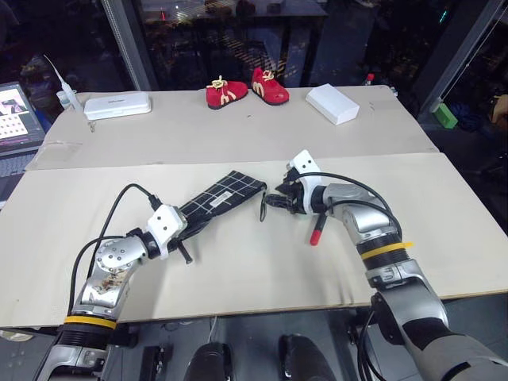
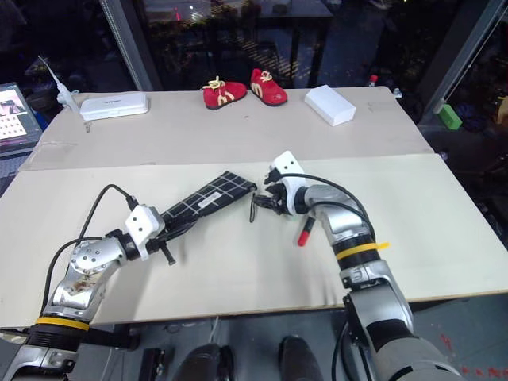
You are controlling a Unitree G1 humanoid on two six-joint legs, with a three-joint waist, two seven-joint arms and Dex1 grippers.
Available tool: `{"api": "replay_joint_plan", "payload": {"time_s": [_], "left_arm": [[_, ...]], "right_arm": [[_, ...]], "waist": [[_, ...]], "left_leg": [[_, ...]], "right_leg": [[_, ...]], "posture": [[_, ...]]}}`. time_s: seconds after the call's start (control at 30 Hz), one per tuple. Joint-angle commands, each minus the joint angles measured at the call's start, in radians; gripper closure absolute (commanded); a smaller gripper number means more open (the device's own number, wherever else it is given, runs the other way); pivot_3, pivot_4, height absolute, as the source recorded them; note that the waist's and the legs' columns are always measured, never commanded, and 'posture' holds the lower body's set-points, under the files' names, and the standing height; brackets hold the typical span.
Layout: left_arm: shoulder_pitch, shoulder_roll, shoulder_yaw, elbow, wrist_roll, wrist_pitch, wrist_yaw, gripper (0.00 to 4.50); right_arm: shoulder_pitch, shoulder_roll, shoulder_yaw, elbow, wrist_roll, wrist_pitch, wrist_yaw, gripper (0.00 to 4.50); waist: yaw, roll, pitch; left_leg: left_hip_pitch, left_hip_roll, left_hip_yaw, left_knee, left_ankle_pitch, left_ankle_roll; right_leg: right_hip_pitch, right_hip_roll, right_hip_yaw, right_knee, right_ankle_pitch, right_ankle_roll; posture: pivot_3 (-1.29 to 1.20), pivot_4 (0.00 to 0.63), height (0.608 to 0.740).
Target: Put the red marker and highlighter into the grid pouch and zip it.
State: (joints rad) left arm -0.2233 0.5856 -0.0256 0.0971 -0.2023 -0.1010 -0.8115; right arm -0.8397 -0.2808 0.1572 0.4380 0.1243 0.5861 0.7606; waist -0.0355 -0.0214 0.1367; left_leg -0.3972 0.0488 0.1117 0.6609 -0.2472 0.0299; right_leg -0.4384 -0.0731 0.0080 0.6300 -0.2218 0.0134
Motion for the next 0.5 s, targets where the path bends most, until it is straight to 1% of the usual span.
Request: {"api": "replay_joint_plan", "payload": {"time_s": [0.03,0.23,0.5], "left_arm": [[-0.004,-0.01,0.017,-0.04,-0.008,0.004,0.008,4.5],[-0.003,-0.025,0.02,-0.046,-0.004,0.007,0.015,4.5],[0.002,-0.046,0.035,-0.069,-0.021,0.02,0.031,4.5]], "right_arm": [[-0.05,0.027,-0.008,0.02,0.004,-0.041,-0.006,1.69],[-0.078,0.062,-0.006,0.092,-0.011,-0.066,-0.021,1.69],[-0.099,0.057,-0.004,0.175,-0.055,-0.136,-0.038,1.69]], "waist": [[-0.002,0.0,0.0],[-0.003,0.0,0.0],[-0.003,0.0,0.0]], "left_leg": [[0.0,0.0,0.0,0.0,0.0,0.0],[0.0,0.0,0.0,0.0,0.0,0.0],[0.0,0.0,0.0,0.0,0.0,0.0]], "right_leg": [[0.0,0.0,0.0,0.0,0.0,0.0],[0.0,0.0,0.0,0.0,0.0,0.0],[0.0,0.0,0.0,0.0,0.0,0.0]], "posture": [[0.0,0.15,0.74],[0.0,0.15,0.74],[0.0,0.15,0.74]]}}
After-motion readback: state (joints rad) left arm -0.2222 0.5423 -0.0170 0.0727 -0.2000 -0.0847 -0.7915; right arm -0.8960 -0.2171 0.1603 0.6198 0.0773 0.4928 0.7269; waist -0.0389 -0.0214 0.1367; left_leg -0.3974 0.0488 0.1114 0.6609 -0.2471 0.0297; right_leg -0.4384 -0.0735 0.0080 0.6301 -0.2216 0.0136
